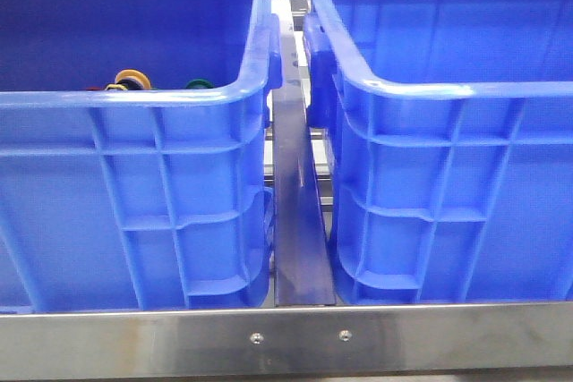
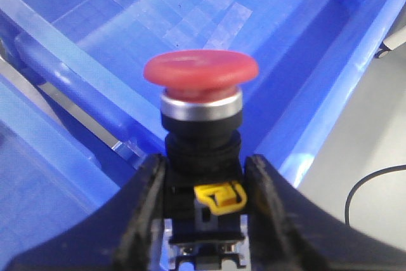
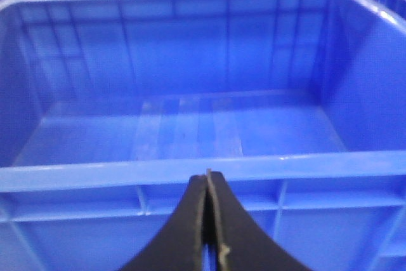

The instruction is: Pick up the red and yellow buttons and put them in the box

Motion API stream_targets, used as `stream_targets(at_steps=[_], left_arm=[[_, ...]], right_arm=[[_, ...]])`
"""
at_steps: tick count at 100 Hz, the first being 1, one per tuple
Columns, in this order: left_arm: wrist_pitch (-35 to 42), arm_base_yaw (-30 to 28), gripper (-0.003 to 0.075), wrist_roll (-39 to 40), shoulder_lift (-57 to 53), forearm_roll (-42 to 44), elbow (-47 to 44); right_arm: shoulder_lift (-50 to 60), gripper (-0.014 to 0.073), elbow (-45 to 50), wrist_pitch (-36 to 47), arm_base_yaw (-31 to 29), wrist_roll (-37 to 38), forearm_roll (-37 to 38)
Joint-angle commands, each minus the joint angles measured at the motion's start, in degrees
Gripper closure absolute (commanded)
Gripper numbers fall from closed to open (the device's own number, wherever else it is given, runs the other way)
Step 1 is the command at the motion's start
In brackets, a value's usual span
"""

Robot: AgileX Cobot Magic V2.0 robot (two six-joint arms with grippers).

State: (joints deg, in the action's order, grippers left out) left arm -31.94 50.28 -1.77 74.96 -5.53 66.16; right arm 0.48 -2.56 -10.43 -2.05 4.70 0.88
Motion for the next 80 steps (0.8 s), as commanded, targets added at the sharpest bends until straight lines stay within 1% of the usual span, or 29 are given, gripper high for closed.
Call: stream_targets(at_steps=[1,12,26,39,46,56,65,72,77,80], left_arm=[[3.76,0.49,0.0715,0.06,-1.70,-0.68,1.61],[3.76,0.49,0.0738,0.06,-1.70,-0.68,1.61],[3.76,0.49,0.0741,0.06,-1.70,-0.68,1.61],[3.76,0.49,0.0741,0.06,-1.70,-0.68,1.61],[3.76,0.49,0.0741,0.06,-1.70,-0.68,1.61],[3.76,0.49,0.0741,0.06,-1.70,-0.68,1.61],[3.76,0.49,0.0741,0.06,-1.70,-0.68,1.61],[3.76,0.49,0.0741,0.06,-1.70,-0.68,1.61],[3.76,0.49,0.0741,0.06,-1.70,-0.68,1.61],[3.76,0.49,0.0741,0.06,-1.70,-0.68,1.61]], right_arm=[[0.94,0.0656,-7.28,-4.93,0.03,-0.34,0.72],[-0.80,0.0656,-13.13,-13.63,0.03,-0.34,0.66],[-6.08,0.0656,-19.88,-21.02,0.03,-0.34,-0.88],[-14.26,0.0654,-25.71,-25.88,0.03,-0.34,-1.30],[-18.39,0.0633,-28.76,-27.38,0.03,-0.34,-1.30],[-24.92,0.0561,-33.03,-29.23,0.03,-0.39,-2.31],[-29.94,0.0477,-36.39,-29.38,0.09,-0.45,-3.52],[-33.38,0.0386,-38.72,-29.38,0.09,-0.57,-4.94],[-35.49,0.0303,-40.16,-29.51,0.15,-1.80,-7.08],[-36.63,0.0239,-41.13,-29.61,0.21,-3.14,-9.13]])
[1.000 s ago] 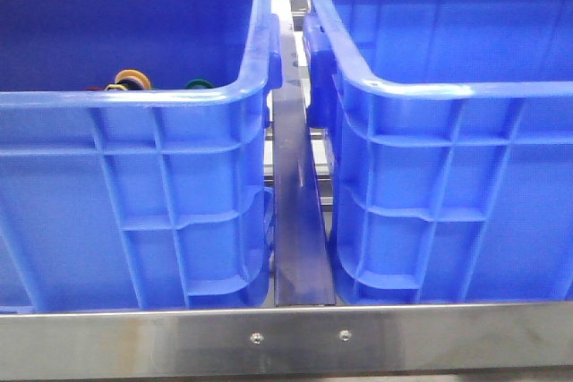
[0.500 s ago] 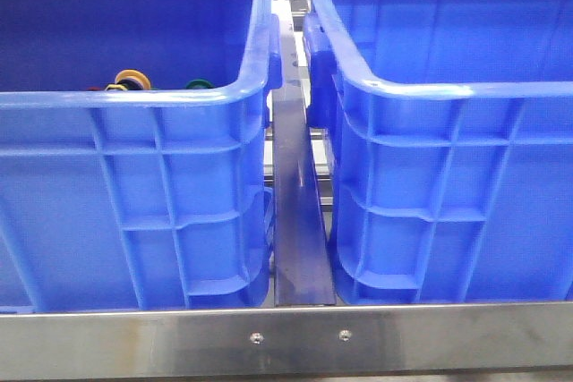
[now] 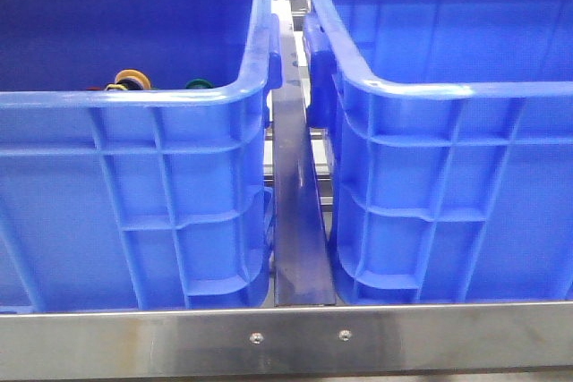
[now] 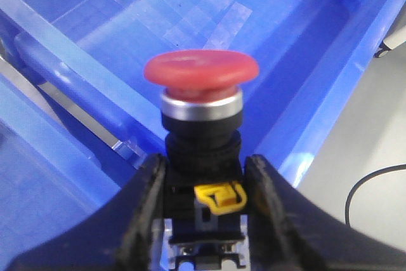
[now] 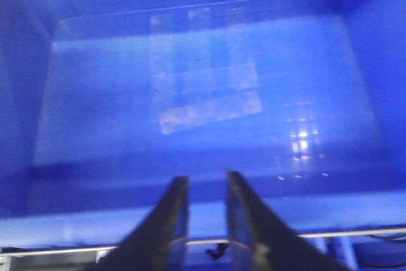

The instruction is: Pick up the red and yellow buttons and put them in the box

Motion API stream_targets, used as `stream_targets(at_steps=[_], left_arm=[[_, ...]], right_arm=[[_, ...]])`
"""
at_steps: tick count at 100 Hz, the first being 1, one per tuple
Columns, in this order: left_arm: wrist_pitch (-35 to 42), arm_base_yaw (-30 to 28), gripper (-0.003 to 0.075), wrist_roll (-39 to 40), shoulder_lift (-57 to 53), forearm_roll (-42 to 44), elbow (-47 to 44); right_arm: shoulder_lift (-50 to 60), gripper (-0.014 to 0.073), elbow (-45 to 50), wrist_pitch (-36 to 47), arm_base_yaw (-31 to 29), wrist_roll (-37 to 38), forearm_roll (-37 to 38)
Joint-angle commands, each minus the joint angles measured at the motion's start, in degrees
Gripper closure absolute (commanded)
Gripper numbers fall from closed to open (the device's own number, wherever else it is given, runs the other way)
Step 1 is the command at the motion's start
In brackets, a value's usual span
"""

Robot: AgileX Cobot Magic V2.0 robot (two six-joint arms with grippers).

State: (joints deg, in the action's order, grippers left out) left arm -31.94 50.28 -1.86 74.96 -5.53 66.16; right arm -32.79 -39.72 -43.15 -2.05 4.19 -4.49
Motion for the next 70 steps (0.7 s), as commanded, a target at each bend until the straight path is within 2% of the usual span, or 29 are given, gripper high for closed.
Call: stream_targets(at_steps=[1,9,14,41,51,58,70], left_arm=[[3.76,0.49,0.0741,0.15,-1.70,-0.68,1.61],[3.76,0.49,0.0741,0.15,-1.70,-0.68,1.61],[3.76,0.49,0.0741,0.15,-1.70,-0.68,1.61],[3.76,0.49,0.0741,0.15,-1.70,-0.68,1.61],[3.76,0.49,0.0741,0.15,-1.70,-0.68,1.61],[3.76,0.49,0.0741,0.15,-1.70,-0.68,1.61],[3.76,0.49,0.0741,0.15,-1.70,-0.68,1.61]], right_arm=[[-3.64,0.0226,-4.17,3.04,0.21,-2.93,-4.21],[-6.79,0.0092,-6.32,2.56,0.21,-6.88,-10.85],[-8.55,0.0052,-7.39,2.33,0.21,-9.73,-15.85],[-18.21,0.0048,-12.31,-3.38,2.11,-25.58,-51.19],[-21.93,0.0048,-14.03,-5.93,3.83,-29.51,-61.24],[-24.54,0.0048,-15.57,-7.18,5.41,-30.84,-64.82],[-28.84,0.0048,-18.26,-7.91,8.55,-30.94,-65.42]])
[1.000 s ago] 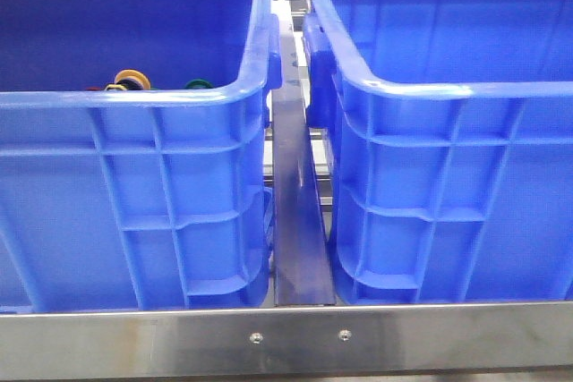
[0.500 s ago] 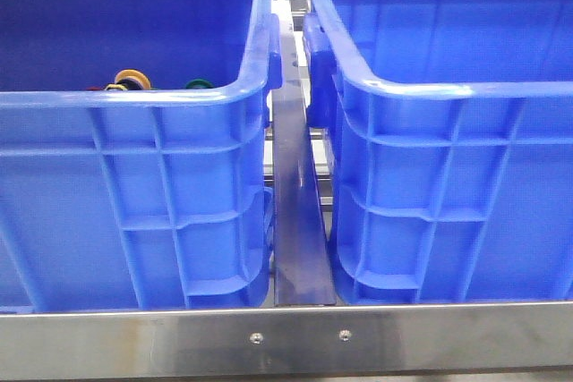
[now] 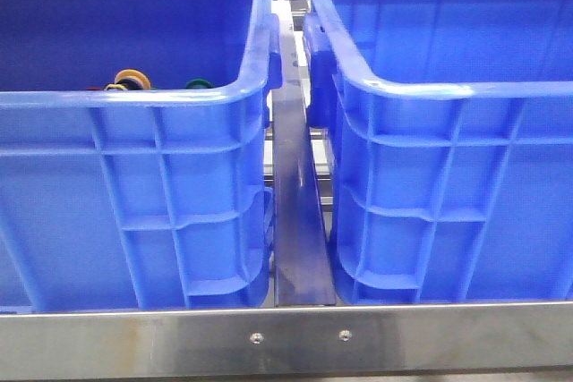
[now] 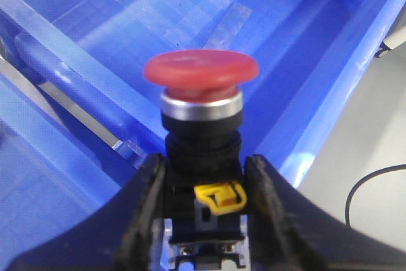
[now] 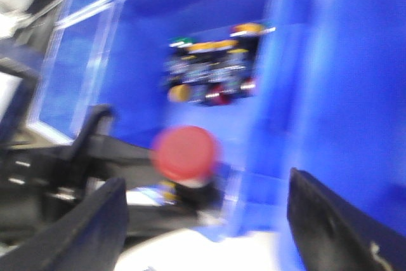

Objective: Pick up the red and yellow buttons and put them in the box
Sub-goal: 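Grasp the red button with the right gripper from the left gripper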

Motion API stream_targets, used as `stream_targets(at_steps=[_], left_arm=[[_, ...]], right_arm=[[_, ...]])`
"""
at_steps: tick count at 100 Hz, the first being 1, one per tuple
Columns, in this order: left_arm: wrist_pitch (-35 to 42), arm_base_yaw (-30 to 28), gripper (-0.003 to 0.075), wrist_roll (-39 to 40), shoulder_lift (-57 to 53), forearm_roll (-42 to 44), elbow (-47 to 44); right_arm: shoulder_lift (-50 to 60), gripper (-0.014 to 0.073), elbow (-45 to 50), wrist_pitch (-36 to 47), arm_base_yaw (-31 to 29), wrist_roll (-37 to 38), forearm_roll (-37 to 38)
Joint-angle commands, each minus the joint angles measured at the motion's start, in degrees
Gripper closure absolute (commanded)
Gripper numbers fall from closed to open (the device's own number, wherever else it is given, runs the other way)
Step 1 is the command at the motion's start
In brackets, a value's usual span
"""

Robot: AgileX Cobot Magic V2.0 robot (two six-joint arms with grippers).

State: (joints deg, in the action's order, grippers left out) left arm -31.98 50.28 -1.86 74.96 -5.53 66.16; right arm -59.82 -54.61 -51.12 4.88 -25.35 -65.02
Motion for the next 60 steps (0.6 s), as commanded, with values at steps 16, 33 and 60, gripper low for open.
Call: stream_targets(at_steps=[16,33,60], left_arm=[[3.79,0.49,0.0741,0.15,-1.70,-0.68,1.61],[3.79,0.49,0.0741,0.15,-1.70,-0.68,1.61],[3.79,0.49,0.0741,0.15,-1.70,-0.68,1.61]], right_arm=[[-6.77,0.0048,-6.03,-0.01,6.65,-1.41,-4.95],[-10.17,0.0048,-6.74,0.36,10.07,-1.41,-5.01],[-10.86,0.0263,-6.92,1.50,10.27,-1.46,-5.01]])
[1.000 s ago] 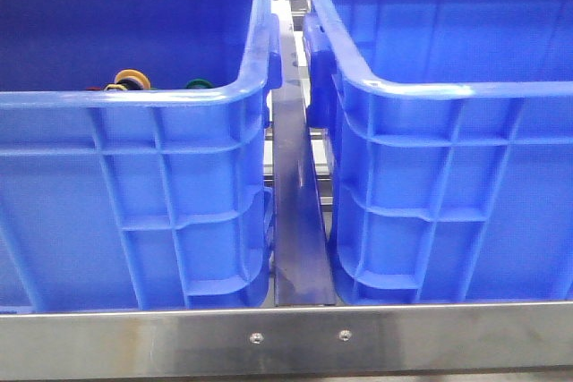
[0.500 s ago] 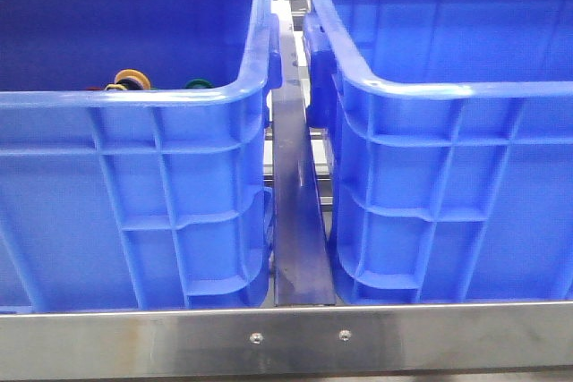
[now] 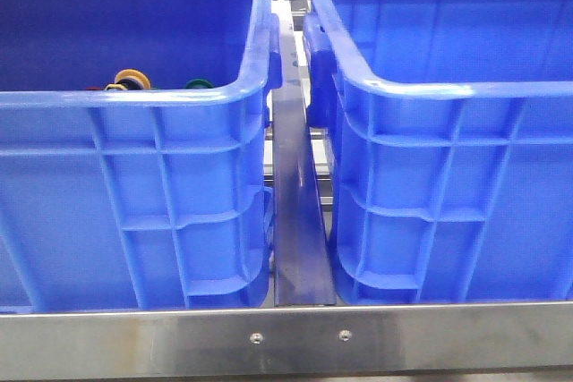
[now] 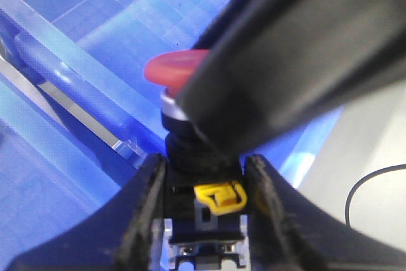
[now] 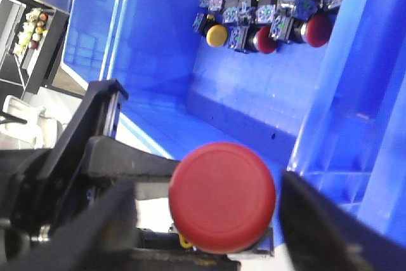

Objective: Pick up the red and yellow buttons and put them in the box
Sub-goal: 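Grasp the red button with the right gripper from the left gripper, then lower the red button into the empty bin and open the right gripper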

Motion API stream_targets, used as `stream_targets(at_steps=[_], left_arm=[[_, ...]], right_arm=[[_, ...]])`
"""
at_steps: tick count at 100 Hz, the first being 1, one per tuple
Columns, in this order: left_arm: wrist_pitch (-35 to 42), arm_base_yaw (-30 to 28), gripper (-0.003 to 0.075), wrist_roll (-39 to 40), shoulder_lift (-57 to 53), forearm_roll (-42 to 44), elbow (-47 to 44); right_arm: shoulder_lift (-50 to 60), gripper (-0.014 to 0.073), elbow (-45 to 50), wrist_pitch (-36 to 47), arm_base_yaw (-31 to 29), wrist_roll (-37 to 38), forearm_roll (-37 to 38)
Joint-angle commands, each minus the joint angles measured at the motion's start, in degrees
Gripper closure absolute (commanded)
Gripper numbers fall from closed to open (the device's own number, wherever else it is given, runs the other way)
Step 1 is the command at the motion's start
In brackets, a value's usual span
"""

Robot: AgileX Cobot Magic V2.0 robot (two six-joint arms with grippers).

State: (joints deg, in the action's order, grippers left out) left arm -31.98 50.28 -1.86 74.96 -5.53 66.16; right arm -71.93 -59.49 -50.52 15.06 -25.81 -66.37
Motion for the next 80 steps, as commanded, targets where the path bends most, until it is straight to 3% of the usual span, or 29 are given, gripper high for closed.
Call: stream_targets(at_steps=[1,10,22,34,49,56,80], left_arm=[[3.79,0.49,0.0741,0.15,-1.70,-0.68,1.61],[3.79,0.49,0.0740,0.15,-1.70,-0.68,1.61],[3.66,0.49,0.0712,0.15,-1.70,-0.68,1.61],[3.57,0.49,0.0549,0.15,-1.70,-0.68,1.61],[3.32,0.49,0.0261,0.15,-1.70,-0.68,1.61],[2.83,0.49,0.0183,0.15,-1.70,-0.68,1.61],[0.84,-0.24,0.0174,0.26,-3.06,-0.44,1.61]], right_arm=[[1.25,0.0271,-2.04,0.89,0.09,-1.00,-3.65],[1.25,0.0344,-2.04,0.84,0.09,-1.07,-3.65],[1.25,0.0344,-2.04,0.84,0.09,-1.10,-3.65],[1.25,0.0344,-2.04,0.89,0.09,-1.14,-3.65],[1.31,0.0344,-2.04,2.15,0.09,-1.54,-3.65],[1.38,0.0344,-2.23,3.65,0.03,-1.85,-3.65],[1.38,0.0344,-5.45,7.27,-4.91,-9.54,-3.54]])
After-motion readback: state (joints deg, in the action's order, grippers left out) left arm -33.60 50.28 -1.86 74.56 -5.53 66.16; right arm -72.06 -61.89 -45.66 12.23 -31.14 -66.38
